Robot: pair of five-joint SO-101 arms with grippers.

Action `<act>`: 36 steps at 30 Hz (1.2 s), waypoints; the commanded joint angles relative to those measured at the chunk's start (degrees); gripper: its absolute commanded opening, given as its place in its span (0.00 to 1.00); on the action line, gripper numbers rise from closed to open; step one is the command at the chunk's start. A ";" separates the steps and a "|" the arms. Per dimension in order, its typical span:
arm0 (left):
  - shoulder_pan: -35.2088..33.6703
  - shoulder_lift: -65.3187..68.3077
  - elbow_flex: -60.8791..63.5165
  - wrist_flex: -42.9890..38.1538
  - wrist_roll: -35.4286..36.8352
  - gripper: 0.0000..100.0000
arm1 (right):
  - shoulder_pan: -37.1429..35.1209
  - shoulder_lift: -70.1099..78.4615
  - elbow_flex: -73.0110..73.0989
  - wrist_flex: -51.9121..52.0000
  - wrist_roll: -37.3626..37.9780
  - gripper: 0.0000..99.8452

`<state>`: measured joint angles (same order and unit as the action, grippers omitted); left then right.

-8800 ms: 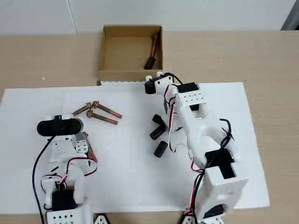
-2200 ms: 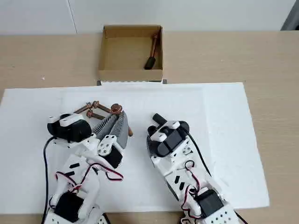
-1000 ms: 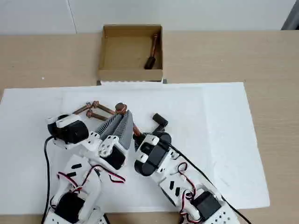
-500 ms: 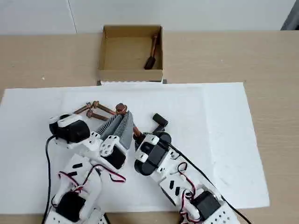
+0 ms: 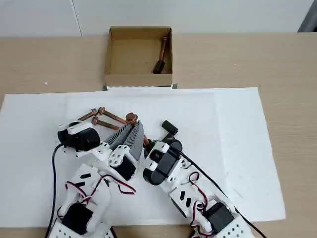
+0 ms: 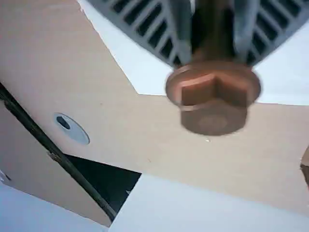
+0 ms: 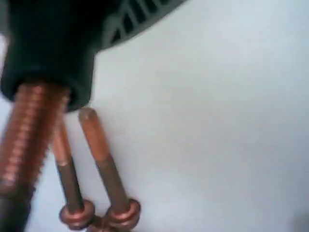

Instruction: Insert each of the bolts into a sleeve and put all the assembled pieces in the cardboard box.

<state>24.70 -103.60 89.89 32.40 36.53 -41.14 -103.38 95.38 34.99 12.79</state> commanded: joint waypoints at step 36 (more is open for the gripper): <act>0.00 -0.62 1.98 0.26 0.09 0.19 | 2.42 -0.57 -1.14 -1.54 0.53 0.00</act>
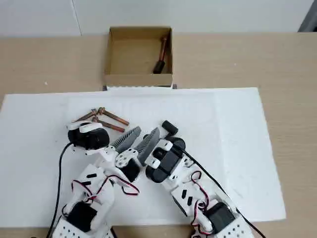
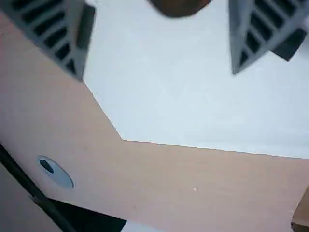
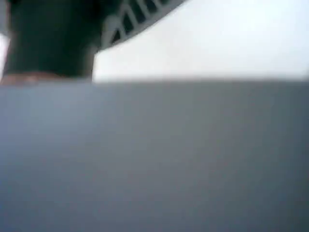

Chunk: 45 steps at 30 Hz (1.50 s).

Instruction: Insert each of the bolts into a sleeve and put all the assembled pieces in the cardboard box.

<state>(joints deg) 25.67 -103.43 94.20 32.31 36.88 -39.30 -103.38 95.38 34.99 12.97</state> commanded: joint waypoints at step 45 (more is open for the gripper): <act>-30.33 -0.79 2.15 18.55 -32.18 0.01 | 22.46 90.51 -77.36 -10.24 -13.27 0.00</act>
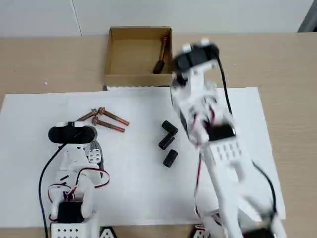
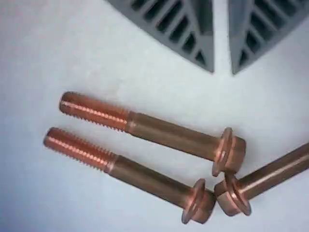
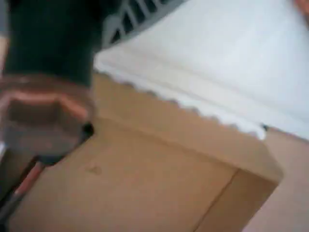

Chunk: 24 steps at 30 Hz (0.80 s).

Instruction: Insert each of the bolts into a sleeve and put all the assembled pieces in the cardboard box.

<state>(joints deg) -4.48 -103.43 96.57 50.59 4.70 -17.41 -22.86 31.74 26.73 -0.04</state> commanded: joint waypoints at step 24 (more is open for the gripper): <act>-0.53 -0.79 -0.22 0.26 1.05 0.01 | -3.91 67.03 -69.89 -1.54 28.48 0.13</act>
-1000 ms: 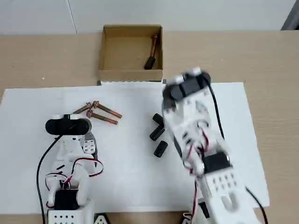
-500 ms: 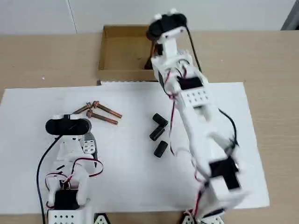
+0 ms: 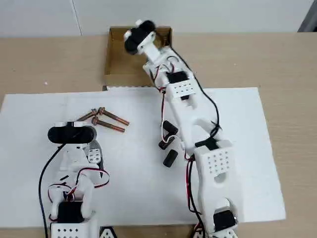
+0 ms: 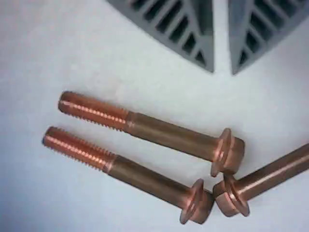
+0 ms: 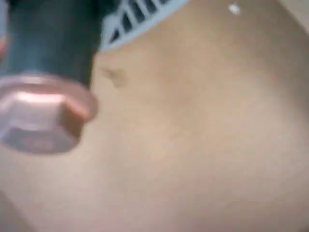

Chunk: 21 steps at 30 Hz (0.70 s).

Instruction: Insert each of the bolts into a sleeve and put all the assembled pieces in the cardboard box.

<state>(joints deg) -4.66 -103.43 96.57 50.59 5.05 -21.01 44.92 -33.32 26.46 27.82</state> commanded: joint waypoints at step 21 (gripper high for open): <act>-0.35 -0.79 -0.22 0.26 0.79 0.01 | -0.57 -7.52 -6.07 14.90 0.62 0.11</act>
<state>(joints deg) -4.66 -103.43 96.57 50.59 5.41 -21.36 43.96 -36.13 36.13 27.82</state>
